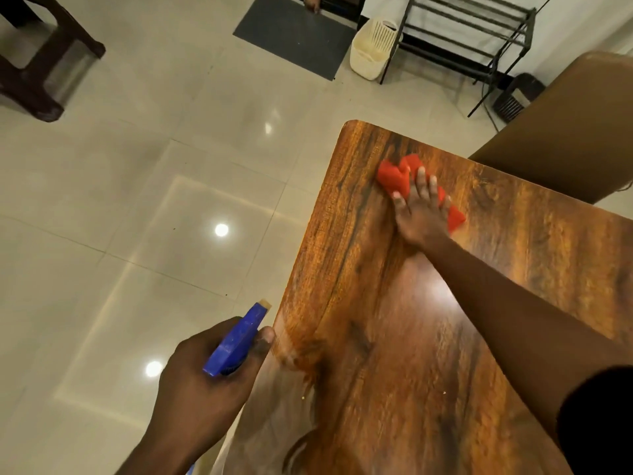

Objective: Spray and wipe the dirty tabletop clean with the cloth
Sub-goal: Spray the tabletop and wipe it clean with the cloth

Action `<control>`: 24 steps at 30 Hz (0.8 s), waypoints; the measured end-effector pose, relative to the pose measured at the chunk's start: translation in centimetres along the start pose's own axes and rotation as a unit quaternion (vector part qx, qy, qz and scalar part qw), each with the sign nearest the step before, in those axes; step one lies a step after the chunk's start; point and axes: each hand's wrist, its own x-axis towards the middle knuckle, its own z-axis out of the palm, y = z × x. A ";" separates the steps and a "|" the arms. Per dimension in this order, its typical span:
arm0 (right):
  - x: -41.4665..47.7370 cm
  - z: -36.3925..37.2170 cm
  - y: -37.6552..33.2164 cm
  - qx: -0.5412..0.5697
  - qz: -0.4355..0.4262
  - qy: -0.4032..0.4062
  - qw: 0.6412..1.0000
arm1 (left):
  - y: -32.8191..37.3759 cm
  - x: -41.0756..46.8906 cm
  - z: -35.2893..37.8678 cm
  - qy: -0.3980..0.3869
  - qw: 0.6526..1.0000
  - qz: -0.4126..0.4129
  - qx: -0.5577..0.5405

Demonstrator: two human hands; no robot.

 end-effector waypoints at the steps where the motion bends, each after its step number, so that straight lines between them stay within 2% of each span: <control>1: 1.3 0.1 -1.7 -0.001 0.002 -0.008 1.000 | -0.2 -0.3 -0.2 -0.003 1.000 -0.009 0.000; 4: 2.0 1.9 -6.4 -0.029 -0.040 -0.029 0.998 | -1.1 -1.0 -0.6 -0.007 1.000 -0.025 0.002; 7: -1.3 5.0 -9.1 -0.067 -0.119 -0.041 0.990 | -1.6 -1.6 -0.9 -0.010 0.999 -0.032 0.016; 14: -19.1 13.4 -9.8 -0.119 -0.284 -0.088 0.947 | -2.5 -3.7 -1.7 -0.017 0.999 0.005 0.038; 20: -33.5 16.7 -2.9 -0.135 -0.323 -0.075 0.934 | -3.7 -6.8 -2.8 -0.033 0.998 0.006 0.057; 24: -39.3 14.6 5.9 -0.180 -0.261 -0.094 0.944 | -6.1 -9.9 -3.3 -0.053 0.995 0.019 0.081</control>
